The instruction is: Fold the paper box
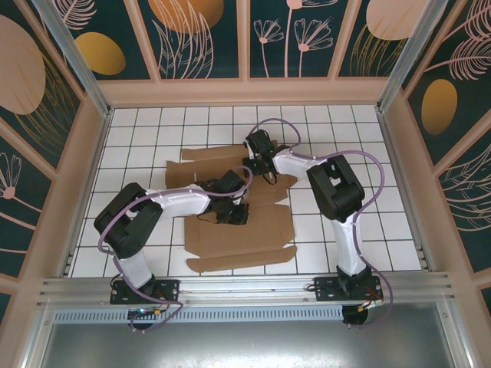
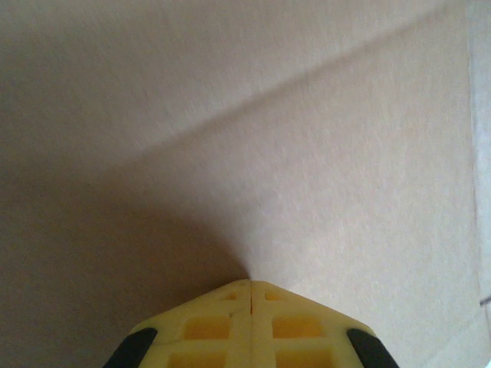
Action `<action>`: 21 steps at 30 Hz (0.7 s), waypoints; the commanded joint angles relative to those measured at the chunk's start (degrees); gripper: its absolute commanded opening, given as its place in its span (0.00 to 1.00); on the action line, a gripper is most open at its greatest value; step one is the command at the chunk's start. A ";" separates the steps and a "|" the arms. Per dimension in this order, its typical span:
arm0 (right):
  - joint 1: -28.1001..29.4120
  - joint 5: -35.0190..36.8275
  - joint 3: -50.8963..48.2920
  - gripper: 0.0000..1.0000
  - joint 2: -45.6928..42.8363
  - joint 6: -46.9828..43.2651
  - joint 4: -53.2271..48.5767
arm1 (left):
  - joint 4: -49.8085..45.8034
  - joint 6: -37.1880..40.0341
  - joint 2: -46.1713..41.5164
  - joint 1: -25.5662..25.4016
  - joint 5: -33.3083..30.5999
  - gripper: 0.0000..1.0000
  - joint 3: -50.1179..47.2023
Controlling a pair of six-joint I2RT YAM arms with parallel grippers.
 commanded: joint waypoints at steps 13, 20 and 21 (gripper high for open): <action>-14.89 -16.47 0.32 0.40 -10.40 3.42 -2.35 | 11.32 -6.99 0.49 14.65 6.41 0.00 12.23; -16.33 -11.27 10.91 0.53 -0.67 4.33 -7.51 | 11.32 -9.02 11.18 19.88 7.24 0.00 18.24; -16.32 -10.89 11.97 0.53 0.21 4.43 -8.00 | 11.32 -9.03 12.32 20.34 7.19 0.00 18.68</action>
